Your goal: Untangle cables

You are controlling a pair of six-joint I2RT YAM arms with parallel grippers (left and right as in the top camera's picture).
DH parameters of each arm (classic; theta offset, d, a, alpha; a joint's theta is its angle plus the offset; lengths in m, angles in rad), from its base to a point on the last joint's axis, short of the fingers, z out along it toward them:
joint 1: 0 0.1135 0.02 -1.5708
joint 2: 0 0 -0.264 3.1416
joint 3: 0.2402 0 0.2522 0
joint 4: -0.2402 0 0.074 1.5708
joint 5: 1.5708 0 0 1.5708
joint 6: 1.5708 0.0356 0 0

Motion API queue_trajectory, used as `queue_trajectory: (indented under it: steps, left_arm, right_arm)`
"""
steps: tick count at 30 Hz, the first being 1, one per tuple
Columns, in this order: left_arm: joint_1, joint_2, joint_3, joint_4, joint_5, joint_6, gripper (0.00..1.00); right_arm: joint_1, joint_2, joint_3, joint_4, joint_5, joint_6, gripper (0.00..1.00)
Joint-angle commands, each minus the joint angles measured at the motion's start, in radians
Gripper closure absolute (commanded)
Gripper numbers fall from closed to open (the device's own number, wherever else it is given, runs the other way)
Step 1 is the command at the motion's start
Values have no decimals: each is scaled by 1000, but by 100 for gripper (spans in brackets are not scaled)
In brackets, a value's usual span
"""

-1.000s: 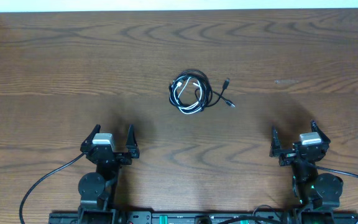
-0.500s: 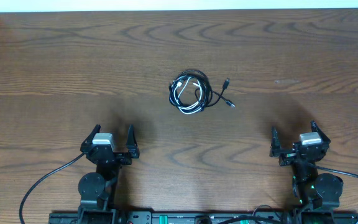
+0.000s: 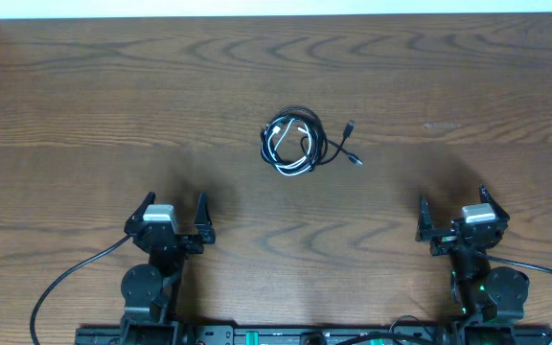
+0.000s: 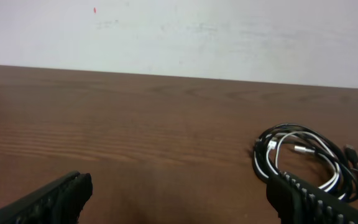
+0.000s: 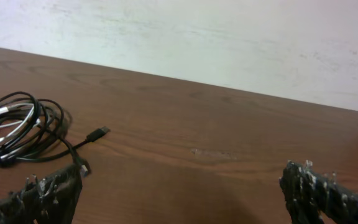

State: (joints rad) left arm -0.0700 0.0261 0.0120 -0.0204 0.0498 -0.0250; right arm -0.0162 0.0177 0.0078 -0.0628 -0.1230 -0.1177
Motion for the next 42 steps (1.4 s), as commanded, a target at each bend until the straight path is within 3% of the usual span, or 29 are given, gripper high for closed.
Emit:
queue_trajectory:
  steps: [1, 22, 34, 42]
  left_arm:
    - [2, 13, -8, -46, -10, 14, 4]
    - [2, 105, 59, -46, -10, 14, 4]
    - [2, 365, 250, -49, -10, 14, 4]
    - [2, 622, 501, -145, -9, 14, 4]
  right_arm:
    - [4, -2, -2, -2, -3, -11, 1]
    - [4, -2, -2, -1, -15, -10, 1]
    - [3, 18, 36, -2, -102, 52, 1]
    - [3, 161, 167, -13, -160, 61, 1]
